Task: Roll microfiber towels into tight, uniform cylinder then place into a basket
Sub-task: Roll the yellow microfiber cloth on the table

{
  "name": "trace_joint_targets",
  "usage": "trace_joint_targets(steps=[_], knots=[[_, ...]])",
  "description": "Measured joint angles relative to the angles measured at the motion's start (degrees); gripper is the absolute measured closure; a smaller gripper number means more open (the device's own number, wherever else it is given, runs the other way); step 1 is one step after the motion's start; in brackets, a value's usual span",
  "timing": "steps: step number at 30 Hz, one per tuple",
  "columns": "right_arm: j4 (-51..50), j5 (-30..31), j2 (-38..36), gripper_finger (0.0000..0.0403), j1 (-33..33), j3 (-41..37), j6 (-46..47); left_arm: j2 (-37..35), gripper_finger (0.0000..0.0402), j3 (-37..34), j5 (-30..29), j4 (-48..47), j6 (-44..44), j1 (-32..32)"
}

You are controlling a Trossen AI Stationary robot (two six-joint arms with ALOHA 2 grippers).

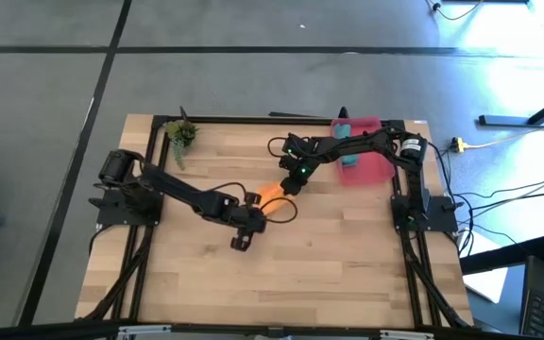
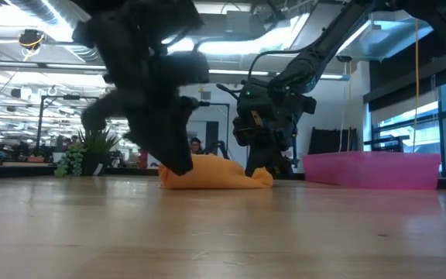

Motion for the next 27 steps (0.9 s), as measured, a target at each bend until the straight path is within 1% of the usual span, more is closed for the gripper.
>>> trace_joint_targets(steps=[4,8,16,22,27], knots=[[0.0,-0.1,0.0,0.0393,0.0,0.0,0.0,1.1,0.0318,0.0,-6.3,-0.3,0.7,0.7],[0.0,-0.1,0.0,0.0393,0.0,0.0,0.0,0.8,0.0318,0.0,-9.7,-0.3,0.8,1.6],[-0.3,-0.1,0.0,0.0393,0.0,0.0,0.0,0.6,0.0318,0.1,-10.8,-0.8,2.1,5.7],[-0.5,-0.2,0.0,0.0393,0.1,0.0,0.0,0.6,0.0318,0.1,-10.8,-3.7,2.1,9.1],[-0.6,-0.1,0.0,0.0393,0.1,0.0,0.0,0.5,0.0317,0.1,-10.4,-5.2,2.1,10.7]])
